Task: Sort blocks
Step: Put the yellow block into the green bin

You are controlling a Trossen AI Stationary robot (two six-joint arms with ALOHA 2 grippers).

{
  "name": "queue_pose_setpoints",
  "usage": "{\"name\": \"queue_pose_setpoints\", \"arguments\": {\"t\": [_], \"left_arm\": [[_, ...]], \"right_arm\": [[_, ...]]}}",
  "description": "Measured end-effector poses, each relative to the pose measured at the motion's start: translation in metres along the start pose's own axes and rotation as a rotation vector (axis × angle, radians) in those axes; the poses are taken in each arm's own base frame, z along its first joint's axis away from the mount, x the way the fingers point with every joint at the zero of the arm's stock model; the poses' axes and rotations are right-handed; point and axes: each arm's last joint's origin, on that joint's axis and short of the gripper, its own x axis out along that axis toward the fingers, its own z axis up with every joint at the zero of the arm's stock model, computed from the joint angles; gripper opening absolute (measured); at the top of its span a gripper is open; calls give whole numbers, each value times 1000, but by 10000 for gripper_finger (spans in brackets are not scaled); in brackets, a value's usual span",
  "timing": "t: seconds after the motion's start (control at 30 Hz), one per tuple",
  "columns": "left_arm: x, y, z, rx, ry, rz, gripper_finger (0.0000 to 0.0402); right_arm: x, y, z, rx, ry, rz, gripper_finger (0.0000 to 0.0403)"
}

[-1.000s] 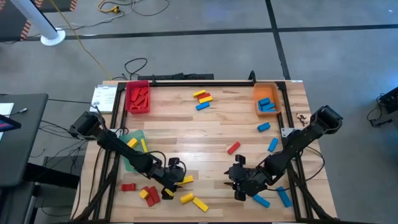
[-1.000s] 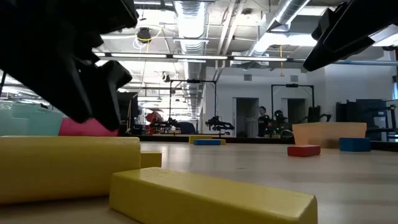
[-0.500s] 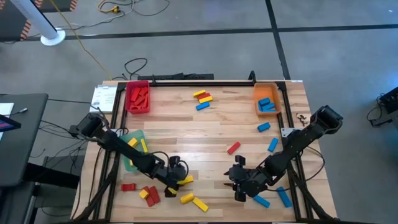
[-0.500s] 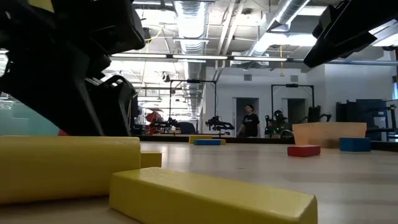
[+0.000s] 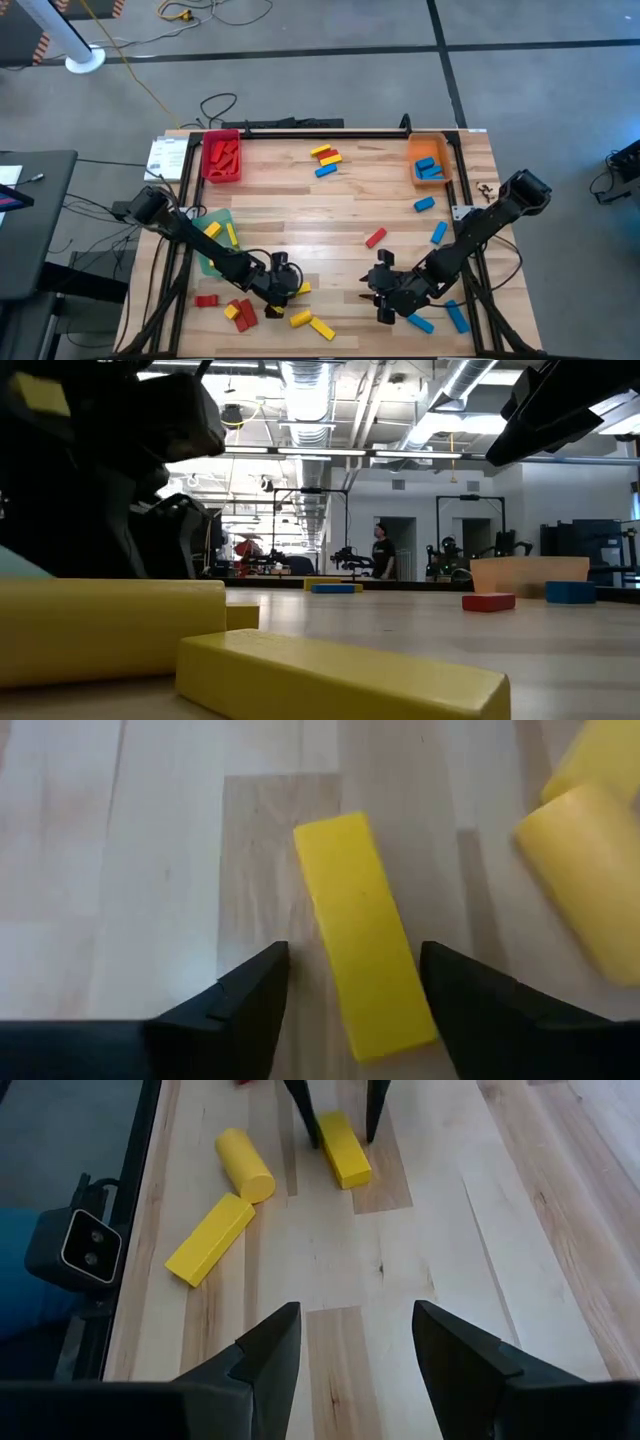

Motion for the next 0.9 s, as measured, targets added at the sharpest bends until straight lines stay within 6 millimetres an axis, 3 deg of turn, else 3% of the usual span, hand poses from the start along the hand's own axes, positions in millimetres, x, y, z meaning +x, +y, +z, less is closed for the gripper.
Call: {"name": "queue_pose_setpoints", "arguments": {"t": [0.2,0.33,0.47,0.73,0.9], "left_arm": [[-7,5,0,58,15,56,94],[-15,7,-2,128,62,64,93],[-36,11,5,175,108,112,93],[-103,23,31,243,282,249,93],[-143,37,30,214,488,349,93]], "right_arm": [[0,0,0,-1,1,-1,209],[0,0,0,-1,2,-1,209],[0,0,0,-2,2,-1,209],[0,0,0,-1,2,-1,209],[0,0,0,-1,2,-1,209]]}}
